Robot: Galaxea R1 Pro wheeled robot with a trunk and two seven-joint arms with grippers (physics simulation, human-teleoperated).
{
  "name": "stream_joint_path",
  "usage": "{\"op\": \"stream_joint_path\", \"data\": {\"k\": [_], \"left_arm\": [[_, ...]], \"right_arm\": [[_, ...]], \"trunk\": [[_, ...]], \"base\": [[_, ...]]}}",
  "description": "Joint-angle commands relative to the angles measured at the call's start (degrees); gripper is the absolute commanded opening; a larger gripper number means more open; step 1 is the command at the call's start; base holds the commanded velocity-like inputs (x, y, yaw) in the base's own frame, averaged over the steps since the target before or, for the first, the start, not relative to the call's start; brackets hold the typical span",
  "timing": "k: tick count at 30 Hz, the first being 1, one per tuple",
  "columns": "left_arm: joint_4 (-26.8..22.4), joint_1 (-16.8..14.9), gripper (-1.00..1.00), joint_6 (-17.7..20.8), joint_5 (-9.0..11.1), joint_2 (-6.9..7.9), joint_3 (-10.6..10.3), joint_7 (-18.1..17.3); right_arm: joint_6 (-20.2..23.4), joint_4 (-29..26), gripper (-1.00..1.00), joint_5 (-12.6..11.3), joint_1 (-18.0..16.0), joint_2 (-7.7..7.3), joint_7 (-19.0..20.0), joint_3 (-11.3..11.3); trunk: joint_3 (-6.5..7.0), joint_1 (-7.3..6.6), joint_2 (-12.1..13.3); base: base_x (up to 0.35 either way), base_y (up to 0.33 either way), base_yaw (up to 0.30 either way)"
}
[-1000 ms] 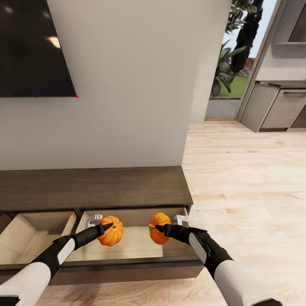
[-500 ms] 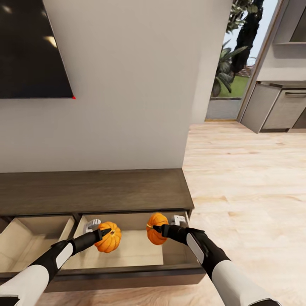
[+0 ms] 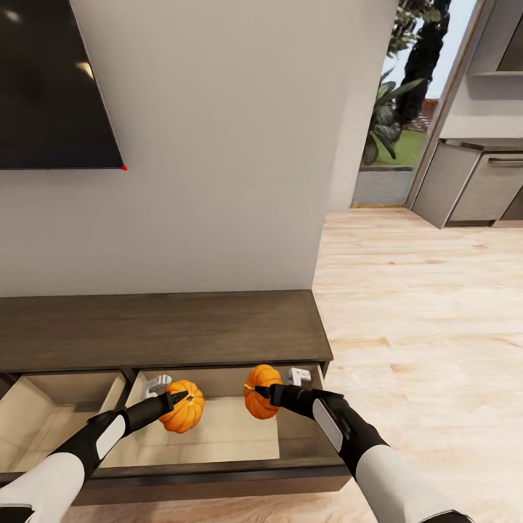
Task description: Place each of the two pumpkins and all three candles from the living room inside a cabinet in the living room (use any cabinet), then make sure every cabinet is closed, and position the cauldron so it is next to a table in the living room.
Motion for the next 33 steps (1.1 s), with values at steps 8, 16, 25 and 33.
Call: {"op": "stream_joint_path", "data": {"k": [8, 16, 25, 33], "left_arm": [[-0.22, -0.02, -1.0, 0.55, 0.95, 0.47, -0.09, -0.39], [-0.4, -0.03, -1.0, 1.05, 0.89, 0.34, -0.08, -0.12], [-0.04, -0.02, -1.0, 1.36, 0.68, -0.16, -0.21, 4.4], [-0.27, -0.02, -1.0, 1.09, 0.74, -0.33, -0.21, 4.17]], "right_arm": [[0.33, 0.02, -1.0, -0.52, -0.02, 0.39, -0.19, 0.08], [0.7, 4.12, -1.0, -0.91, -0.04, 0.62, -1.25, -0.04], [-0.11, 10.89, -1.0, -0.98, -1.12, 1.11, -2.68, -0.3], [-0.36, 11.71, -1.0, -0.97, -1.89, 1.0, -2.72, -0.43]], "trunk": [[-0.05, -0.01, -0.02], [-0.05, -0.01, -0.02], [-0.05, -0.01, -0.02], [-0.05, -0.01, -0.02]], "base": [[0.0, 0.0, 0.102], [0.0, 0.0, 0.003], [0.0, 0.0, 0.0], [0.0, 0.0, 0.0]]}}
